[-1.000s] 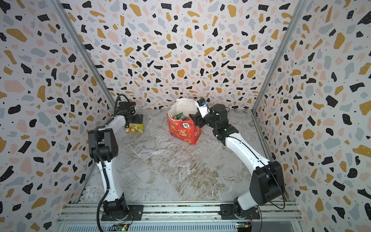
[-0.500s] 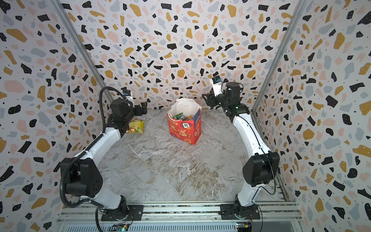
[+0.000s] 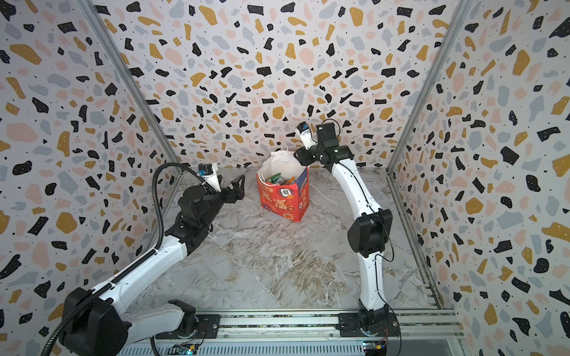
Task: Take the snacks out of the paper bag
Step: Pick up the paper bag from the top-center of the table.
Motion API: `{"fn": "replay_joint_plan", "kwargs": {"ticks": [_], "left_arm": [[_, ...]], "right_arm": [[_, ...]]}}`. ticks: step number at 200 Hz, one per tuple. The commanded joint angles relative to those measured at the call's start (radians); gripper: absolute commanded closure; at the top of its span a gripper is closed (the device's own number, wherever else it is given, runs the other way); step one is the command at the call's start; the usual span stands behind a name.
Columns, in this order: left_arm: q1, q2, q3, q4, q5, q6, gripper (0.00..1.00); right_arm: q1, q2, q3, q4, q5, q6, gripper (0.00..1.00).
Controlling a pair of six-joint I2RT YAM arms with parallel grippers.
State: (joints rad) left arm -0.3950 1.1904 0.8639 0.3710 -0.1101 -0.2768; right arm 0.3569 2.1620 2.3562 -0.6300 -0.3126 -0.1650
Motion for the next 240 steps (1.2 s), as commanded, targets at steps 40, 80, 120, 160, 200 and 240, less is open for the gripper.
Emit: {"fn": "replay_joint_plan", "kwargs": {"ticks": [40,80,120,160,200,240], "left_arm": [[-0.007,-0.004,-0.032,0.049,-0.003,0.020,0.05],[-0.008,0.001,-0.045,0.072,0.000,0.021,0.05],[-0.008,0.011,-0.042,0.075,0.010,0.027,0.05],[-0.007,0.025,-0.042,0.082,0.012,0.023,0.05],[-0.008,0.038,-0.029,0.083,0.023,0.019,0.06],[-0.008,0.050,-0.030,0.086,0.027,0.020,0.06]], "right_arm": [[0.013,0.056,0.088,-0.050,0.070,-0.052,0.43],[0.004,0.059,0.074,-0.042,0.033,-0.048,0.51],[0.001,0.059,0.068,-0.051,0.029,-0.044,0.52],[0.007,-0.006,0.062,-0.052,0.002,-0.018,0.38],[0.010,-0.095,-0.015,-0.030,-0.015,-0.032,0.36],[0.011,-0.200,-0.181,0.055,-0.035,-0.048,0.31]]}}
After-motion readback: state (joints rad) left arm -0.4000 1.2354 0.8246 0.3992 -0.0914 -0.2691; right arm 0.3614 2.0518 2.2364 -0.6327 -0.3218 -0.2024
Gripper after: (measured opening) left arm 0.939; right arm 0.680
